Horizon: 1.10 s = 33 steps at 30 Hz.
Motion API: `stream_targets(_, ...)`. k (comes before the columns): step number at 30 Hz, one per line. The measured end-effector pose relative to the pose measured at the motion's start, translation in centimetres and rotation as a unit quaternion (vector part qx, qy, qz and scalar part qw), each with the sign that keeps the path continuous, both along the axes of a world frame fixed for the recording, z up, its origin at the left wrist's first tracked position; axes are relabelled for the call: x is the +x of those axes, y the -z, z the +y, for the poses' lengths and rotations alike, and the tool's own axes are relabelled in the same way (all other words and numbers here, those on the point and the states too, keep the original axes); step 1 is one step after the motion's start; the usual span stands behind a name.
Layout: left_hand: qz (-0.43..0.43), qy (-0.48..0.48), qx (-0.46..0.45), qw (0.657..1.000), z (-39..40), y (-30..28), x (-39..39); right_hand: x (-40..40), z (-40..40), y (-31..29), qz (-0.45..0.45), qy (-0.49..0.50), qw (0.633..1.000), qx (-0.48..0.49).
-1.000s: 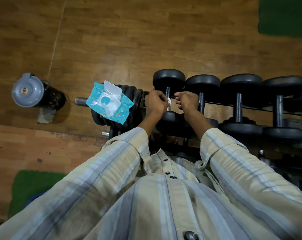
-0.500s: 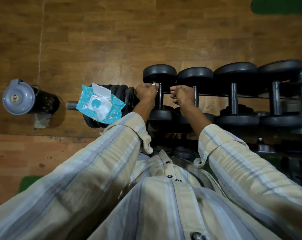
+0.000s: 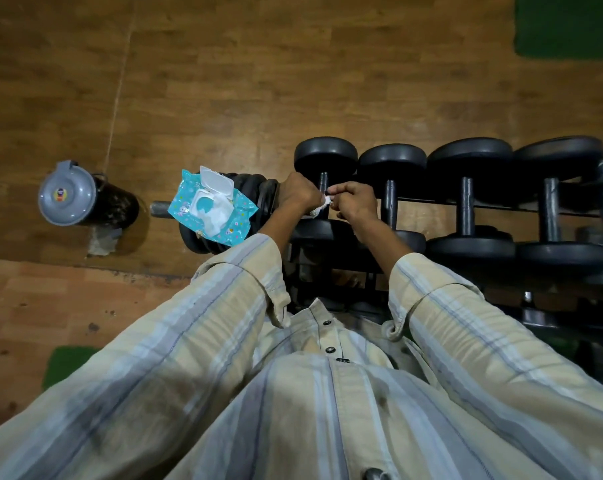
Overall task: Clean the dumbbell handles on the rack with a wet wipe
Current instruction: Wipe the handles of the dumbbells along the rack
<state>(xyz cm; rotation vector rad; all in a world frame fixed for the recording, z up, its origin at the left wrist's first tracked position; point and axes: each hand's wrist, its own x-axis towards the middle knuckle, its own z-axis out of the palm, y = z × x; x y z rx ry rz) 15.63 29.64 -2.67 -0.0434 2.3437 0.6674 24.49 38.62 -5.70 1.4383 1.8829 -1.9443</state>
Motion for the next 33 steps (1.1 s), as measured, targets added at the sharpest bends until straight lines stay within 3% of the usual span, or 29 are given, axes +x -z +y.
stream_targets(3, 0.001, 0.034, -0.022, 0.999, -0.8, 0.0, 0.9, 0.4, 0.2, -0.4, -0.004, -0.008, 1.000, -0.007)
stream_targets(7, 0.072, -0.075, 0.067, 0.992, -1.2, 0.4, 1.7, 1.1, 0.5, -2.4, 0.022, -0.030, 0.999, -0.003)
stream_targets(11, 0.067, -0.162, 0.136, 0.975, -1.1, -0.1, 2.7, 1.8, 0.7, -4.1, 0.071, -0.048, 0.995, -0.059)
stream_targets(24, 0.050, -0.224, 0.237, 0.944, -3.4, -2.1, 5.0, 3.3, 0.1, -6.1, 0.091, -0.012, 0.996, -0.008)
stream_targets(33, 0.059, -0.211, 0.274, 0.936, -4.8, -2.9, 10.5, 8.6, -1.3, -6.8, 0.097, -0.003, 0.993, 0.064)
